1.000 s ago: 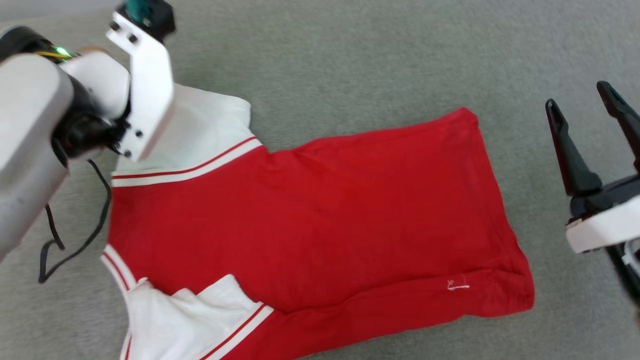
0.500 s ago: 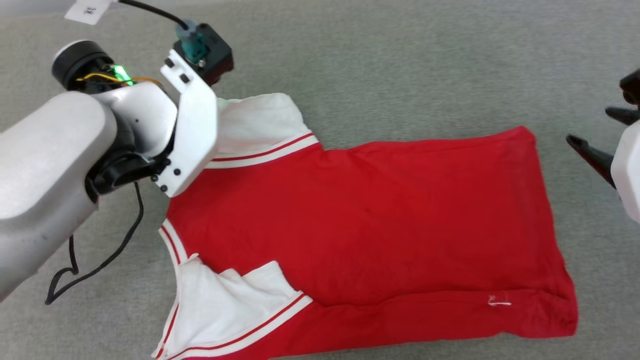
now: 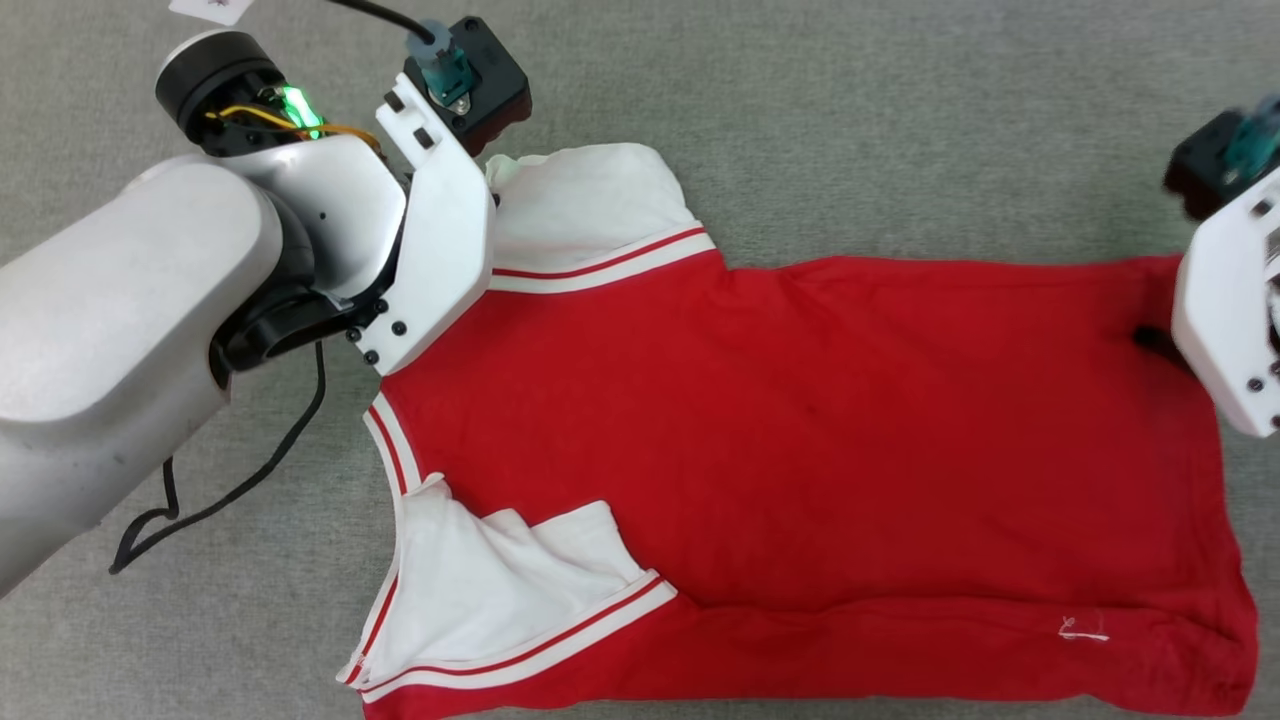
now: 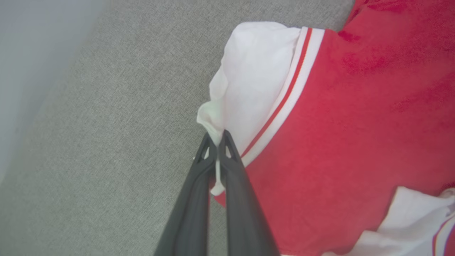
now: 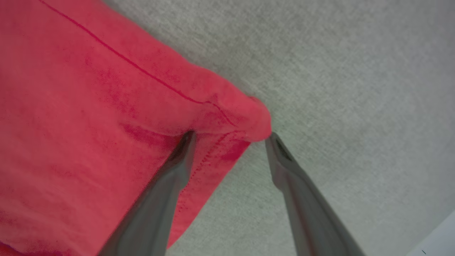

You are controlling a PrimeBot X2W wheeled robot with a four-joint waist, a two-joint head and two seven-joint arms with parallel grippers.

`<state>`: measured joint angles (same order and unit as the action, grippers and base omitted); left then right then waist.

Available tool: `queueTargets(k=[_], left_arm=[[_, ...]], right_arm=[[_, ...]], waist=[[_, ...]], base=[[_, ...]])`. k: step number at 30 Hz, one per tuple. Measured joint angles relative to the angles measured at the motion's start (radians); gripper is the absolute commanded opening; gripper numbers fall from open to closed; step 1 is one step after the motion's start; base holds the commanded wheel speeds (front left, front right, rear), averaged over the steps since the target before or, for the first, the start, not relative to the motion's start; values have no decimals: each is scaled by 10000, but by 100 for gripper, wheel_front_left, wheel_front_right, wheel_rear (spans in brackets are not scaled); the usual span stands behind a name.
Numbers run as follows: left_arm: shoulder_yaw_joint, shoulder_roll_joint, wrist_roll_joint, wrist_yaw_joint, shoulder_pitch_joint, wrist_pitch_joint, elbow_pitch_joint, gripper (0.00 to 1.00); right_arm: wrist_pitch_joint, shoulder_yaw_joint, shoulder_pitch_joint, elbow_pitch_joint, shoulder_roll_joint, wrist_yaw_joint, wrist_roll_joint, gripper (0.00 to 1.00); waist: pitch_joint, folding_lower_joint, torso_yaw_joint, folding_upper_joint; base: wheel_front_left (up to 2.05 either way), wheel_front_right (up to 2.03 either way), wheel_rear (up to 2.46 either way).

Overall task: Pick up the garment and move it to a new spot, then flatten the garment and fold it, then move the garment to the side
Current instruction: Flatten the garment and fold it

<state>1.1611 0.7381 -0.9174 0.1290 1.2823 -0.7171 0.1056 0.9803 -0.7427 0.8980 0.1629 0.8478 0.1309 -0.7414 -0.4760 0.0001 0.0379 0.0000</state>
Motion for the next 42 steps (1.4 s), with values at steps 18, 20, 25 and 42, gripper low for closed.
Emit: queueTargets(k=[18,20,25,42], left_arm=[[619,65,-627,2,-128,1325,792,0],[637,125,-721,2,-290,1459,777,0],[821,759,-926,-86,-1289,1651,50,0],[1158,2065,-1225,-1129,-5168,1764,-2104,0]], right_arm=[[-3072,-1645,348,1216,-311,0,-989,0],[-3446,-1810,328,1237,-288,0,-1080,0],[-4669,-2270,-320,951,290,0,-1446,0],[-5841,-1969,-3802,96,1340,0,-2056,0]], waist=[[809,0,43,0],[1147,0,13,0],[2352,0,-25,0],[3818,-2,169,0]], base=[[0,0,0],[0,0,0],[0,0,0],[0,0,0]])
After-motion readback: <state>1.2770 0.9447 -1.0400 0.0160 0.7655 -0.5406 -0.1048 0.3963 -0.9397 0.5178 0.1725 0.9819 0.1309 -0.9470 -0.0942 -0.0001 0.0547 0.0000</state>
